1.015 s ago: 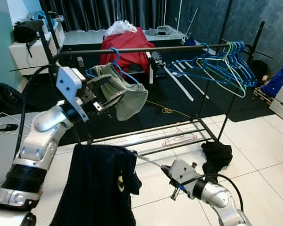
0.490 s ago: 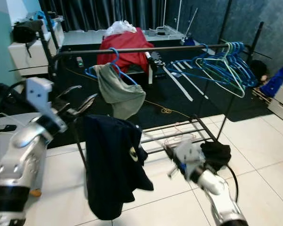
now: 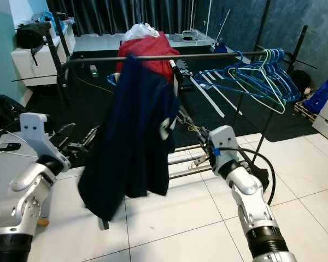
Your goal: Hang hanger
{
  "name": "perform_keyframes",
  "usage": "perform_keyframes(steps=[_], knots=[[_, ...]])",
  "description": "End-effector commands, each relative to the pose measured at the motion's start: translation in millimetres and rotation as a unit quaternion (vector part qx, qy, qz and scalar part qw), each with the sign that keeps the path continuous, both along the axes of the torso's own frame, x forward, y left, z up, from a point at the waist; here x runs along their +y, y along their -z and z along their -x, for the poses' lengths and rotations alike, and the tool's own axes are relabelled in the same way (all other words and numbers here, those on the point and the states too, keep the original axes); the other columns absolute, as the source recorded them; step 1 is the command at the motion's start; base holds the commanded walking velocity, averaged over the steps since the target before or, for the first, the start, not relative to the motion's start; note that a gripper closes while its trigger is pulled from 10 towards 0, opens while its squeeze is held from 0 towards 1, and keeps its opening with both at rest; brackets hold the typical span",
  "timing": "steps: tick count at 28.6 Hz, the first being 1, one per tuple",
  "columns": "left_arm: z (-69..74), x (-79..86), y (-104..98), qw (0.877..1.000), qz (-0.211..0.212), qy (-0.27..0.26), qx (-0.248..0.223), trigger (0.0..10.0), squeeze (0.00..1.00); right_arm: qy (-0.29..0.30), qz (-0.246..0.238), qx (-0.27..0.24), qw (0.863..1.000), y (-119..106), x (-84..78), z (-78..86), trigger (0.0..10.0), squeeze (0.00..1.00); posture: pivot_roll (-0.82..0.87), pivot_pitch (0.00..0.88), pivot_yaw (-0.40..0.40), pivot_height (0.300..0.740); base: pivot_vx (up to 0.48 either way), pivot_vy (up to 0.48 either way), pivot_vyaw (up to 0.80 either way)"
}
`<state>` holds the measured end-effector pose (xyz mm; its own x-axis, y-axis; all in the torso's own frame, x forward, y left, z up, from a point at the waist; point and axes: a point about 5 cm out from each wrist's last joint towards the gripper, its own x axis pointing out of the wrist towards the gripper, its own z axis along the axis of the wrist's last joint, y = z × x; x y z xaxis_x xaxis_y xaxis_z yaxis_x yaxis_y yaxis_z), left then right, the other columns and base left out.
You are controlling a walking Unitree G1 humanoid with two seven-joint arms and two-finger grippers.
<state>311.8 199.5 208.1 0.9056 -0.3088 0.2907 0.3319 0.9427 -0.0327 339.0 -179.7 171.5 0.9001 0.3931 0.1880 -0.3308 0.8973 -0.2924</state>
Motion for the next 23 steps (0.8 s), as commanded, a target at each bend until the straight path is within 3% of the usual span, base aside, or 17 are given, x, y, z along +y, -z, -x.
perform_keyframes(steps=[1,6,7,9,10,12,13,15,16,17,18,20,23], knots=[[2.4,-4.6,-2.2,1.0,0.017,0.01,-0.008,10.0,0.0,0.011,-0.014,-0.003,1.0,-4.4,-2.7,-2.0,10.0,0.0,-0.1,0.065,-0.042,0.74,0.0,0.0,0.0],[2.3,-5.4,-3.5,1.0,0.023,0.01,-0.005,10.0,0.0,0.014,-0.02,0.001,1.0,-3.9,-2.1,-3.0,10.0,0.0,-0.1,0.066,-0.043,0.74,0.0,0.0,0.0],[6.6,-22.0,-1.5,0.999,0.002,0.05,0.011,10.0,0.0,0.018,-0.028,0.008,0.999,-5.2,1.1,-5.2,10.0,0.0,-0.1,0.067,-0.043,0.74,0.0,0.0,0.0],[6.6,-22.0,-1.5,0.999,0.002,0.05,0.011,10.0,0.0,0.018,-0.028,0.008,0.999,-5.2,1.1,-5.2,10.0,0.0,-0.1,0.067,-0.043,0.74,0.0,0.0,0.0],[11.1,-39.0,-0.3,0.996,-0.027,0.084,0.021,10.0,0.0,0.017,-0.034,0.02,0.999,-5.2,4.8,-7.2,10.0,0.0,-0.11,0.069,-0.042,0.74,0.0,0.0,0.0],[11.1,-39.0,-0.3,0.996,-0.027,0.084,0.021,10.0,0.0,0.017,-0.034,0.02,0.999,-5.2,4.8,-7.2,10.0,0.0,-0.11,0.069,-0.042,0.74,0.0,0.0,0.0],[10.9,-51.6,-3.4,0.994,-0.059,0.088,0.019,10.0,0.0,0.003,-0.016,0.064,0.998,3.8,11.9,-8.2,10.0,0.0,-0.11,0.07,-0.042,0.74,0.0,0.0,0.0],[10.9,-51.6,-3.4,0.994,-0.059,0.088,0.019,10.0,0.0,0.003,-0.016,0.064,0.998,3.8,11.9,-8.2,10.0,0.0,-0.11,0.07,-0.042,0.74,0.0,0.0,0.0],[10.4,-59.6,-9.6,0.993,-0.066,0.094,0.015,10.0,0.0,-0.005,-0.001,0.108,0.994,14.7,16.1,-8.3,10.0,0.0,-0.11,0.07,-0.042,0.74,0.0,0.0,0.0],[10.4,-59.6,-9.6,0.993,-0.066,0.094,0.015,10.0,0.0,-0.005,-0.001,0.108,0.994,14.7,16.1,-8.3,10.0,0.0,-0.11,0.07,-0.042,0.74,0.0,0.0,0.0],[12.2,-65.2,-15.4,0.991,-0.065,0.113,0.013,10.0,0.0,-0.011,0.012,0.148,0.989,25.7,17.6,-7.5,10.0,0.0,-0.11,0.071,-0.048,0.74,0.0,0.0,0.0],[12.2,-65.2,-15.4,0.991,-0.065,0.113,0.013,10.0,0.0,-0.011,0.012,0.148,0.989,25.7,17.6,-7.5,10.0,0.0,-0.11,0.071,-0.048,0.74,0.0,0.0,0.0],[22.1,-73.0,-15.0,0.981,-0.086,0.171,0.034,10.0,0.0,-0.015,0.014,0.204,0.979,40.3,16.3,-7.1,10.0,0.0,-0.1,0.07,-0.054,0.74,0.0,0.0,0.0]])
